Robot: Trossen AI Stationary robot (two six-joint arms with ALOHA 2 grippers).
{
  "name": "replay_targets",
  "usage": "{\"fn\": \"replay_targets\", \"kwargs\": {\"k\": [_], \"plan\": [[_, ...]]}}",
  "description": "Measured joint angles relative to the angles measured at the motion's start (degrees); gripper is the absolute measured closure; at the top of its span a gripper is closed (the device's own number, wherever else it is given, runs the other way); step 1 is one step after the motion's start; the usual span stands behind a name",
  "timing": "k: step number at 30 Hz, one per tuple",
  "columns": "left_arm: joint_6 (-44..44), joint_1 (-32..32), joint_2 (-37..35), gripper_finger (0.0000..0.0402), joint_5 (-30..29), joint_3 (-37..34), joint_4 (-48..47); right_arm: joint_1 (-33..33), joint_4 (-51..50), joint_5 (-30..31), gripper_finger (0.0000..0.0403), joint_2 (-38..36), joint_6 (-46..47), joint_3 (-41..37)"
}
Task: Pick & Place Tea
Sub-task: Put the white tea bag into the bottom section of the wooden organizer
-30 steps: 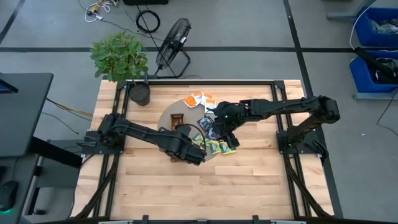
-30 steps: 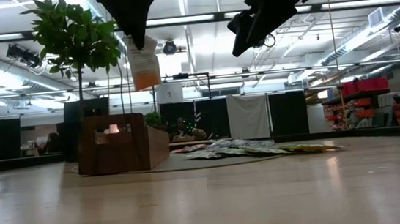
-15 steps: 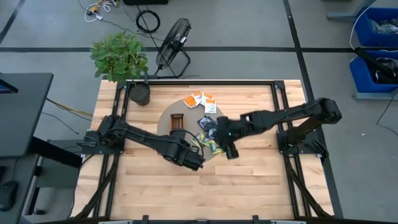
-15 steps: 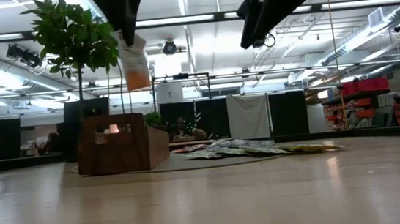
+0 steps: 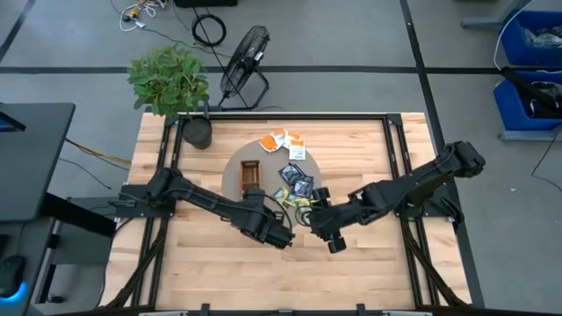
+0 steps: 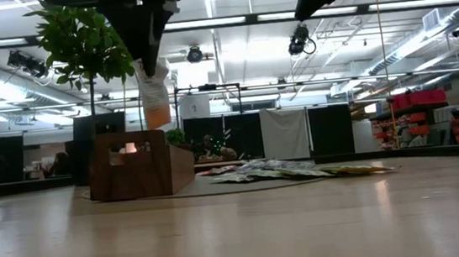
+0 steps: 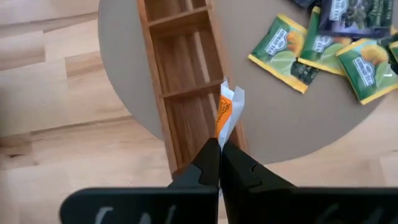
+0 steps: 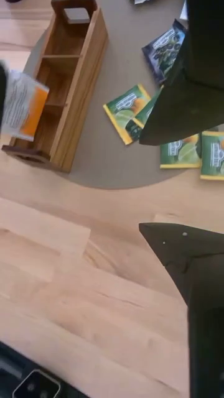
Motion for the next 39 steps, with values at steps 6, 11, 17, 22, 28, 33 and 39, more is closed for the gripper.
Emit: {"fn": "replay_targets", "kwargs": {"k": [6, 11, 17, 22, 28, 33, 39], "plan": [[-0.62, 0.42, 0.00, 0.0399, -0.95, 0.02, -0.84, 1.66, 0.09, 0.00, 0.0179, 0.00, 1.15, 0.00], [-0.57, 1.12, 0.25, 0.0399, -1.02, 0.02, -0.96, 2.13, 0.61, 0.89, 0.0179, 0.00, 1.16, 0.00], [-0.29, 1.93, 1.16, 0.0399, -1.27, 0.11, -0.19, 2.13, 0.61, 1.05, 0.0179, 0.00, 1.31, 0.00], [-0.37, 1.63, 2.18, 0.0399, -0.58, 0.07, -0.07, 2.12, 1.03, 1.05, 0.0179, 0.00, 1.16, 0.00], [-1.83, 0.77, 2.54, 0.0399, 0.13, 0.04, 0.09, 2.10, 1.41, 1.05, 0.0179, 0.00, 1.13, 0.00], [-2.77, 0.42, 2.54, 0.0399, 2.44, 0.04, -0.69, 2.10, 1.56, 1.05, 0.0179, 0.00, 1.22, 0.00], [-2.80, 0.48, 2.51, 0.0399, 2.87, 0.04, -0.89, 2.10, 2.81, 1.05, 0.0179, 0.00, 1.31, 0.00]]}}
